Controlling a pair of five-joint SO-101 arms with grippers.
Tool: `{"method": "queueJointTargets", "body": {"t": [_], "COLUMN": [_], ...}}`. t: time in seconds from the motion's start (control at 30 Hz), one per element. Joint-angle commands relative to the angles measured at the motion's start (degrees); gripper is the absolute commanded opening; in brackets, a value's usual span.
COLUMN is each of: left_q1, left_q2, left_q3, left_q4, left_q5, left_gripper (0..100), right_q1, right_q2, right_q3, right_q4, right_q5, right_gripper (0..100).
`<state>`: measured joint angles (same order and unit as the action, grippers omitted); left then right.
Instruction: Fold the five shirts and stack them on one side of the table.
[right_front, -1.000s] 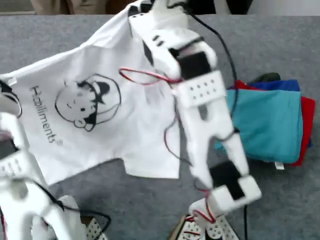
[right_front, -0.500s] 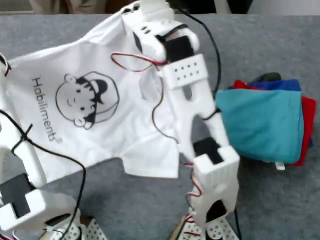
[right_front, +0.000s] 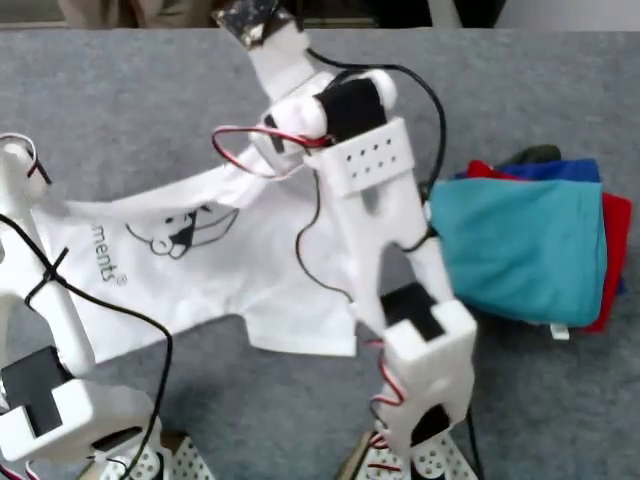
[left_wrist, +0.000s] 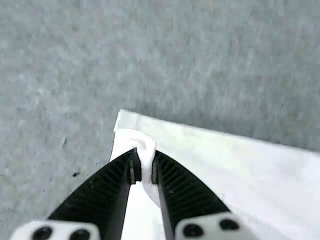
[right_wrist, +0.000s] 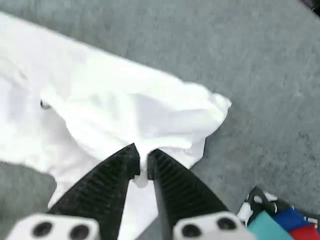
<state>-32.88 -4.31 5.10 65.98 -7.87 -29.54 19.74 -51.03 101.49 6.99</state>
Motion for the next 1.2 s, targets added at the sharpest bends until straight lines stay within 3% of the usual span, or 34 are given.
{"method": "queueJointTargets", "body": {"t": [0.0, 0.27, 0.6, 0.73, 1.0, 1.17], "left_q1": [-0.79, -3.16, -2.29, -2.37, -2.46, -2.9], "left_q2": [-2.86, -22.37, -46.99, -48.84, -48.84, -48.84], "left_q3": [4.66, 30.07, 54.95, 58.02, 59.43, 59.69], "left_q4": [0.26, -9.32, -9.23, -9.32, -9.76, -15.47], "left_q5": [-1.49, -5.36, -6.15, -5.89, -5.8, -5.98], "left_gripper": [2, 2, 2, 2, 2, 2], "right_q1": [-1.54, -4.09, -4.26, -4.79, -12.7, -12.79], "right_q2": [-11.82, -32.04, -43.03, -45.67, -49.89, -50.33], "right_q3": [14.02, 42.59, 57.54, 61.85, 71.08, 73.45], "right_q4": [0.88, 0.26, 0.35, 0.44, 0.09, -0.7], "right_q5": [2.37, 4.57, 8.44, 10.81, 11.78, 11.78], "right_gripper": [0.5, 0.5, 0.4, 0.4, 0.4, 0.4]}}
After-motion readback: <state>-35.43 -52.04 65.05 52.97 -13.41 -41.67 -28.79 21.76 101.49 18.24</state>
